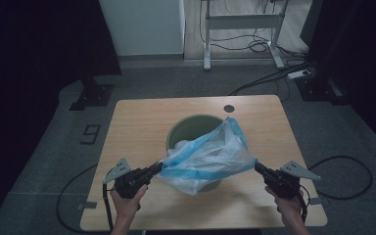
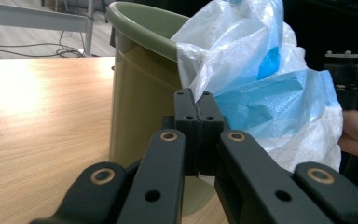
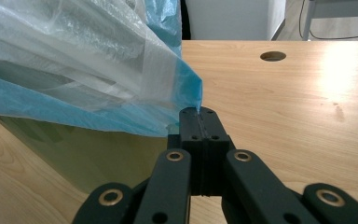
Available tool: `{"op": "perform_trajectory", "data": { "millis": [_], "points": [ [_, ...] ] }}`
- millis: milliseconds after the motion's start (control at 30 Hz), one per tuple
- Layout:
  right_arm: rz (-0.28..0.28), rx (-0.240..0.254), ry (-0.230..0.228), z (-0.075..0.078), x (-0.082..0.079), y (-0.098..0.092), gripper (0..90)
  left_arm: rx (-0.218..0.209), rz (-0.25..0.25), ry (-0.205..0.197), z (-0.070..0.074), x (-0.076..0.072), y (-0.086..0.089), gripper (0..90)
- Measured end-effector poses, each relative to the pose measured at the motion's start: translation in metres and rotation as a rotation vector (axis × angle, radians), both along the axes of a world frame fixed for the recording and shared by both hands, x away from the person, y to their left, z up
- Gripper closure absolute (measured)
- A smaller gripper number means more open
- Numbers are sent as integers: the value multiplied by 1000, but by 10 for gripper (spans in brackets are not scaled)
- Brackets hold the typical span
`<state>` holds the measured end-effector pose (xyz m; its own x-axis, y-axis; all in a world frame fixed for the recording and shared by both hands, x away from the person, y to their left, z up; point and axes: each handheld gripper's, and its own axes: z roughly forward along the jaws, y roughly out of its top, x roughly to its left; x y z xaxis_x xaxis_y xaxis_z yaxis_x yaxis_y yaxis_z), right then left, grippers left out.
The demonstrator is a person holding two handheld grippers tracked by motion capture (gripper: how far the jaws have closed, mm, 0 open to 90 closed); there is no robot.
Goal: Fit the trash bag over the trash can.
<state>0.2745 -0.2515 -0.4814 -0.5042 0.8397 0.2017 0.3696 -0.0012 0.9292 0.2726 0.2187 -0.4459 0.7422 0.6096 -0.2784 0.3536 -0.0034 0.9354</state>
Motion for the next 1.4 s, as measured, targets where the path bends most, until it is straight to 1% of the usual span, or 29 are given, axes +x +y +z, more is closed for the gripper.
{"op": "perform_trajectory", "data": {
  "millis": [67,100,167,233,300,367,433,533,600,667,767,833,867,900,933,967,1000,1033,1067,1100,1167,1200,1267,1333,1400],
  "points": [
    [2,5,2,0,0,0,892,-1,-30,-4,4,-1,0,878],
    [1,8,-1,1,0,0,892,1,-42,-18,7,-2,-1,845],
    [-1,13,-12,4,-1,0,892,13,-38,-60,16,-5,-4,724],
    [-5,17,-25,8,-2,0,892,28,-36,-82,27,-7,-8,605],
    [-10,13,-38,12,-2,0,892,42,-25,-98,38,-8,-11,522],
    [-14,3,-48,15,-3,1,892,51,-24,-111,48,-7,-14,471],
    [-17,-2,-56,17,-3,1,892,59,-20,-118,56,-5,-15,439],
    [-19,-6,-63,18,-3,0,892,73,-7,-130,67,-3,-17,433],
    [-20,-2,-68,20,-3,-1,892,90,-10,-131,72,-1,-19,429],
    [-22,0,-72,23,-3,-2,892,106,-21,-125,75,2,-24,425],
    [-20,-2,-80,26,-2,-1,892,131,-50,-106,80,11,-34,410],
    [-17,-3,-84,28,-2,0,892,140,-88,-78,82,18,-41,416],
    [-17,-3,-87,29,-2,1,892,157,-119,-65,83,22,-45,447],
    [-16,-2,-89,30,-2,1,892,181,-127,-65,84,24,-49,522],
    [-15,-1,-92,31,-2,2,892,210,-121,-64,84,25,-53,604],
    [-14,0,-95,32,-2,2,892,233,-123,-52,84,27,-56,689],
    [-13,-3,-100,33,-2,2,892,245,-126,-36,84,29,-59,760],
    [-12,-8,-105,33,-3,3,892,246,-117,-28,83,31,-60,828],
    [-11,-12,-109,33,-3,3,892,241,-104,-27,83,33,-61,871],
    [-9,-16,-111,33,-3,3,892,229,-90,-30,83,34,-60,891],
    [-11,-28,-111,31,-4,2,892,197,-49,-40,83,37,-56,895],
    [-12,-31,-109,30,-4,2,892,189,-24,-53,83,39,-54,896],
    [-17,-26,-104,29,-3,0,892,189,37,-86,83,43,-49,896],
    [-25,-18,-107,30,-1,-1,892,159,80,-89,83,50,-43,896],
    [-28,-22,-113,34,3,-1,892,143,114,-88,82,57,-38,897]
  ]
}}
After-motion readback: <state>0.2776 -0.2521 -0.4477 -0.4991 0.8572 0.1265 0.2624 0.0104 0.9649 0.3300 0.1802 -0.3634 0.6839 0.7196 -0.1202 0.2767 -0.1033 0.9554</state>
